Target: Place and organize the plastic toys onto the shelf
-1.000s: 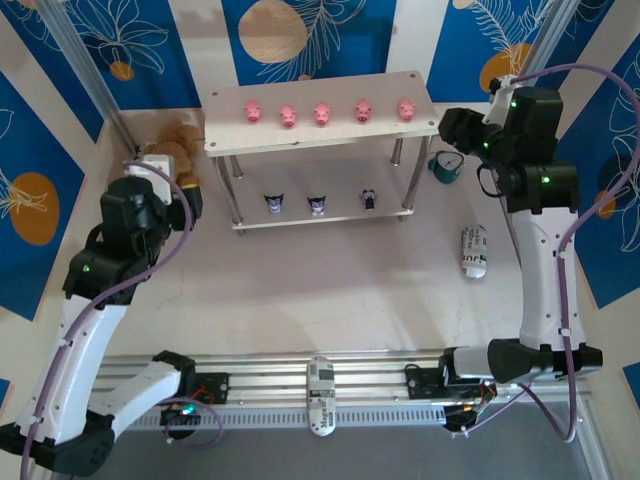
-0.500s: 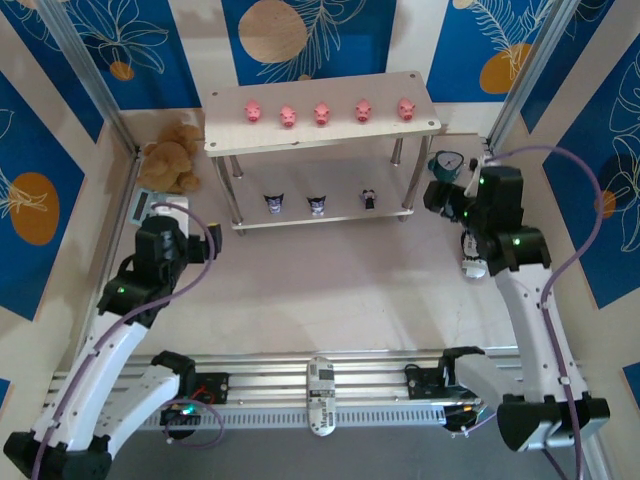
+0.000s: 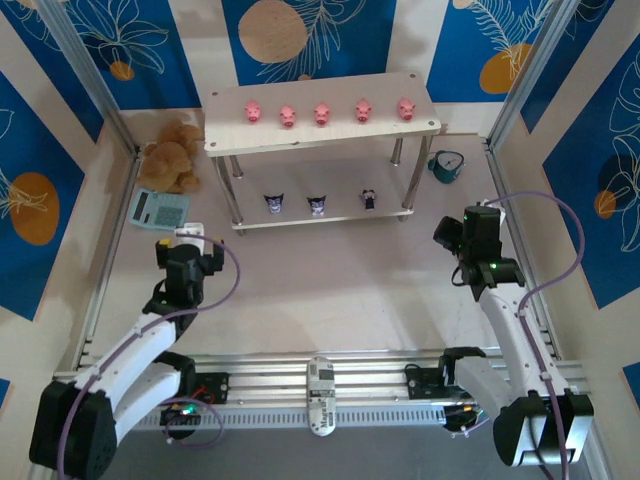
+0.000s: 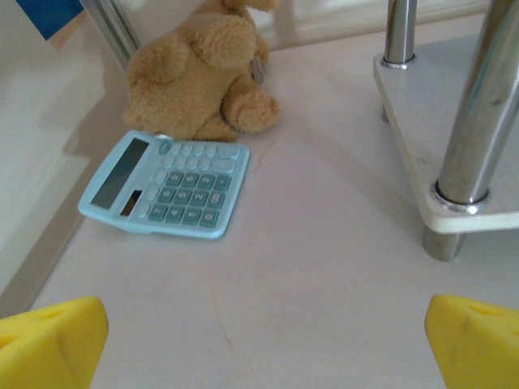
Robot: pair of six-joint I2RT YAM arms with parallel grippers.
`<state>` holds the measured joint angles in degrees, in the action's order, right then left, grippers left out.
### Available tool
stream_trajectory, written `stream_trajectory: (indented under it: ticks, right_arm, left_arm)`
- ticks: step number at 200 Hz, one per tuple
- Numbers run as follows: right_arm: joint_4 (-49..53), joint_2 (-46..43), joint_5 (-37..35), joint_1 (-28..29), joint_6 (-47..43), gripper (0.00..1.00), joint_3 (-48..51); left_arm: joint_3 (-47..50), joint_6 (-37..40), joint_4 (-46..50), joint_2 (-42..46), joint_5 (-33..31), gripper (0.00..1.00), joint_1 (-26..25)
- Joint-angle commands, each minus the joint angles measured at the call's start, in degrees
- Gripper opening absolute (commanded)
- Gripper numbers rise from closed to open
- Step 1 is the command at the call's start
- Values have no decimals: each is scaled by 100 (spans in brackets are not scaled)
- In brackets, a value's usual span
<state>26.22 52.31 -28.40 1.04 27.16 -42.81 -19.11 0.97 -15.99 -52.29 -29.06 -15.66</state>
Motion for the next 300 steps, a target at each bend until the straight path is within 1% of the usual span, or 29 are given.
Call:
stream_trajectory:
  ticks: [1,25,53,65,71,77,83,96,106,114,126,134,139,145,150,163,178,204,224,233,246,254,265,269,274,279,289,296,300]
  right_arm:
    - [-589,28,31,-29,194,84,132]
    - [-687,122,45,-25,187,84,143]
    - [-818,156,34,-17,85,84,228]
    - [-905,139,36,-18,33,84,297]
    - [-981,123,52,-16,-13,84,356]
    - [-1095,113,87,-15,-65,84,418]
    - [-1192,100,126,-9,-114,84,477]
    - [-1562,62,245,3,-244,84,677]
    - [-1858,46,339,32,-319,84,835]
    - [-2159,34,450,56,-456,86,952]
    - [-2679,39,557,121,-706,88,1151]
    - [-3010,44,595,175,-881,89,1274]
    - [-3221,59,615,205,-994,89,1342]
    - [-3450,81,625,247,-1113,90,1424]
    - [-3644,107,654,265,-1210,90,1496]
    - [-4222,255,731,333,-1436,91,1719]
    - [-4763,566,761,357,-1537,91,1914]
    - [-5707,1530,676,410,-1663,91,2149]
    - [-6889,2291,570,502,-1928,91,2318]
    - [-6798,2462,412,621,-2143,91,2153]
    - [-7139,2739,560,636,-2415,91,2082]
    - [-7059,2954,659,610,-2375,91,2007]
    - [-7783,3322,775,607,-2476,91,2115]
    - [-7655,3338,786,596,-2461,91,2065]
    - [-7201,3210,860,543,-2409,91,1962]
    - [-7054,3152,1021,442,-2320,91,1932]
    - [-7284,3398,1248,140,-2019,91,1980]
    - [-7928,3645,1468,-3,-1910,91,2104]
    - [-7842,3608,1441,12,-1903,91,2089]
  left_arm:
    - [85,292,-1739,-547,318,100,149]
    - [175,418,-2864,-1673,318,100,190]
    - [179,770,-4099,-3036,572,100,196]
    - [199,843,-4675,-3560,574,100,197]
    - [225,854,-4925,-3581,515,100,195]
    - [233,736,-4587,-3396,563,100,203]
    - [268,701,-4457,-3331,647,100,232]
    - [425,800,-5095,-3540,782,100,244]
    - [506,755,-5169,-3505,868,100,250]
    - [567,726,-5217,-3530,1132,100,333]
    - [631,660,-5524,-3893,1804,100,571]
    - [606,774,-5939,-4062,1788,100,555]
    - [584,724,-5720,-3913,1814,100,560]
    - [506,667,-5208,-3756,1870,100,574]
    - [461,652,-5053,-3732,1959,100,608]
    - [470,676,-5284,-3849,1992,100,634]
    - [477,649,-5219,-3812,2005,100,626]
    - [479,665,-5260,-3821,2001,100,629]
    - [479,663,-5250,-3819,2008,100,632]
    - [471,660,-5252,-3823,2009,100,627]
    - [463,654,-5222,-3810,2009,100,628]
    - [462,656,-5204,-3815,2009,100,629]
    - [444,650,-5178,-3815,2009,100,639]
    - [437,650,-5166,-3815,2009,100,640]
    - [427,650,-5156,-3810,1996,100,638]
    - [411,643,-5108,-3805,1994,100,645]
    - [371,631,-5039,-3803,1992,100,655]
    - [335,612,-4958,-3792,1994,100,667]
    - [310,599,-4911,-3789,1996,100,676]
